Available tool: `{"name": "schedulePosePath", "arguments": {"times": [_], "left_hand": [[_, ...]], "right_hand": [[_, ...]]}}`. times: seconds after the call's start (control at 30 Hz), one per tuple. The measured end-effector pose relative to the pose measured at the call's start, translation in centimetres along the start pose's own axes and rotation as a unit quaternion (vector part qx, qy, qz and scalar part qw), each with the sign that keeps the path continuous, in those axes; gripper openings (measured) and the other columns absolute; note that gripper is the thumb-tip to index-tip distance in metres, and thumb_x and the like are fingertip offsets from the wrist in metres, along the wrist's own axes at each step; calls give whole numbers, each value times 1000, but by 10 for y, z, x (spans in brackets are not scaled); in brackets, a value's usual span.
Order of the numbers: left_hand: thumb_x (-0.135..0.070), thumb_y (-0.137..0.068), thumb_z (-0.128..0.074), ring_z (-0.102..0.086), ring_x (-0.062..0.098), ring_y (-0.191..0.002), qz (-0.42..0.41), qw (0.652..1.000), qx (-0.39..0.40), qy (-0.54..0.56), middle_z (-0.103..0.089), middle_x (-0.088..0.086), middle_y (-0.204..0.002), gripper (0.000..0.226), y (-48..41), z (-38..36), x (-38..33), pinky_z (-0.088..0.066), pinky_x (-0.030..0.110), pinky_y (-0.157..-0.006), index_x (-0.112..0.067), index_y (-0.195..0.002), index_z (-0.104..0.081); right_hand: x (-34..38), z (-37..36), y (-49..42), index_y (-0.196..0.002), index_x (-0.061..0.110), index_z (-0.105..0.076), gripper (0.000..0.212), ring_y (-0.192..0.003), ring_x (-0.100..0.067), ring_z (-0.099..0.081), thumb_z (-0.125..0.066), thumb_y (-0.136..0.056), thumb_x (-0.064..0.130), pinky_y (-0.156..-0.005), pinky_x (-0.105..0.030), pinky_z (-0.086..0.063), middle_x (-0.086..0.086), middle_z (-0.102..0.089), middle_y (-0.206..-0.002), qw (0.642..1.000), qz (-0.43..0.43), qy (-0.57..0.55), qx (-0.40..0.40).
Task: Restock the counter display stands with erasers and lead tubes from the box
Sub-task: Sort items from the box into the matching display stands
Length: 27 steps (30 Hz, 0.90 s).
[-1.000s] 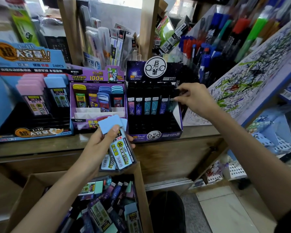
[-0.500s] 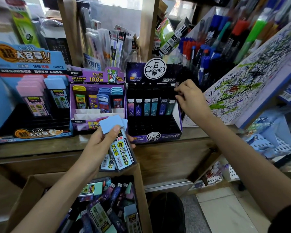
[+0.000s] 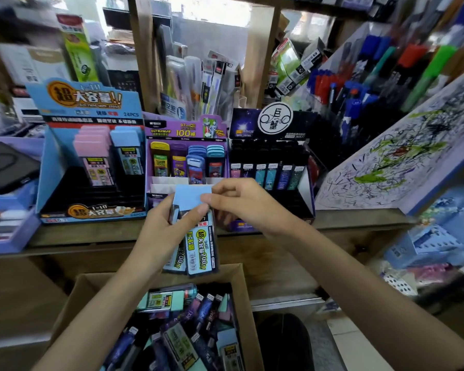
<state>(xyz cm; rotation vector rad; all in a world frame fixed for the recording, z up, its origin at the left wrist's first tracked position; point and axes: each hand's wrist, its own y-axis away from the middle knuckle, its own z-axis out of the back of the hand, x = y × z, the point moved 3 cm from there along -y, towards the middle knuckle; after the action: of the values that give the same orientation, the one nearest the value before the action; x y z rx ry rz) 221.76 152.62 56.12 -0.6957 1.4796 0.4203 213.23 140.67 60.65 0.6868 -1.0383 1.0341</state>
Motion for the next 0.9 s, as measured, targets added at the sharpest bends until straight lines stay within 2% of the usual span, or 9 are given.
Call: {"name": "schedulePosePath", "arguments": {"times": [0.13,0.3,0.4,0.5,0.57,0.67,0.77,0.9], "left_hand": [[-38,-76,-61,-70,10,-79,-3,1000,1,-9,-74,-9,-91,30,4,19,0,-52,16,-60,-27,-104,-65],[-43,-82,-54,-70,13,-84,-3,998,-60,-15,-73,-3,-94,27,7,56,-2,-56,25,-67,-28,-102,-63],[-27,-93,-49,-69,10,-71,-11,993,-117,-27,-73,-6,-77,12,8,85,-7,-53,19,-59,-24,-97,-61],[-18,-96,-44,-66,4,-52,-10,988,-150,-23,-70,-8,-60,12,13,113,-15,-48,14,-45,-17,-92,-55],[-19,-97,-44,-63,-1,-48,-18,985,-168,-33,-67,-16,-55,14,17,134,-20,-44,10,-40,-21,-89,-54],[-21,-97,-43,-64,0,-50,-20,982,-183,-39,-69,-15,-58,14,22,162,-23,-45,11,-40,-20,-90,-55],[-27,-96,-44,-68,5,-57,-15,981,-191,-37,-73,-11,-68,13,26,179,-20,-49,15,-44,-23,-94,-56],[-26,-96,-44,-69,8,-60,-14,982,-184,-33,-74,-7,-72,14,28,188,-15,-50,15,-47,-22,-97,-57]], "right_hand": [[4,-15,-7,-96,6,-64,16,-58,-4,-59,-62,-89,21,-57,-22,-51,-8,-67,-80,1000,6,4,15],[15,-17,-24,-87,19,-59,4,-63,-9,-60,-61,-90,20,-55,-24,-50,-1,-71,-81,1000,20,-12,-17],[27,-18,-39,-85,18,-57,7,-60,-8,-61,-60,-91,17,-52,-21,-51,4,-71,-75,996,36,-49,-59],[45,-27,-61,-86,15,-55,7,-58,-14,-62,-59,-92,15,-52,-25,-53,-7,-70,-77,991,59,-77,-94],[57,-34,-79,-83,19,-53,11,-62,-17,-62,-58,-92,15,-59,-30,-53,-8,-68,-81,988,80,-38,-125],[72,-43,-108,-90,20,-51,7,-76,-19,-61,-57,-93,21,-69,-34,-49,-8,-65,-92,975,116,89,-166],[74,-51,-132,-97,15,-52,9,-73,-14,-52,-57,-93,21,-66,-25,-37,1,-56,-86,956,149,176,-182],[67,-66,-147,-103,5,-57,18,-78,-18,-51,-59,-92,19,-68,-29,-39,-5,-57,-89,935,173,265,-163]]}}
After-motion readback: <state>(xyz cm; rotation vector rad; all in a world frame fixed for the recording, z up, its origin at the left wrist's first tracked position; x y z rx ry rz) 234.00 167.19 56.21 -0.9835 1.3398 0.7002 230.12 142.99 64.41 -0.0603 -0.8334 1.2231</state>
